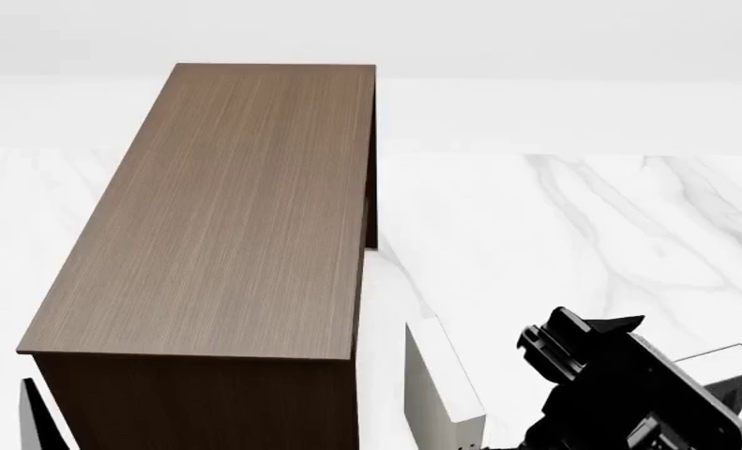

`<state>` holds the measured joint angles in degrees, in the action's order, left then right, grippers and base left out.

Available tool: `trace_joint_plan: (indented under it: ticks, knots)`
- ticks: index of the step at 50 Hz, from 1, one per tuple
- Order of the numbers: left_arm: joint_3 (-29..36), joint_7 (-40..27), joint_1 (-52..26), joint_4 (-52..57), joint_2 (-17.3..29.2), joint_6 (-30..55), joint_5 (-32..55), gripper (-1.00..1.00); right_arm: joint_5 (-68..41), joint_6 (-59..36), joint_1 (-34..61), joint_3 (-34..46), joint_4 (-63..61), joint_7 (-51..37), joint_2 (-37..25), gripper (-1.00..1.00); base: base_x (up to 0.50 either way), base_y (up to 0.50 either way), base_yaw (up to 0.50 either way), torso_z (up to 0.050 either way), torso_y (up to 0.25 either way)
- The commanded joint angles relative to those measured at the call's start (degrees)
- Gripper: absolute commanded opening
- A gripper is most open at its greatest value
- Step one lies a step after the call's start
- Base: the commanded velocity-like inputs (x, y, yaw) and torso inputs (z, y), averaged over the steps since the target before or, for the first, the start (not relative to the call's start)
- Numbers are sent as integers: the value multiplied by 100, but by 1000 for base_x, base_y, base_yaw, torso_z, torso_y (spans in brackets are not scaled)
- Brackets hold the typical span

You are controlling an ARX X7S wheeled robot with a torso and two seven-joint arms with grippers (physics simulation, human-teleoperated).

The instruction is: Pick up the book in the middle and place it on the cabinet shelf.

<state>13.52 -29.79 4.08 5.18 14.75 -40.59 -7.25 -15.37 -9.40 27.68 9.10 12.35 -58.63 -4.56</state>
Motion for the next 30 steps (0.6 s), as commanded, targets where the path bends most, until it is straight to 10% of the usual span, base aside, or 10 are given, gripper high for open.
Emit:
trace_joint_plan:
  ticks: [1,30]
  knots:
    - [-106,95,2,-12,-98,15,-95,100,-24,162,-10,-83,232,121,68,100,0,0,0,0,0]
    - [-68,4,-22,-50,-19,41,-27,100,-148,472,85,155,935,217,11,100,0,0,0,0,0]
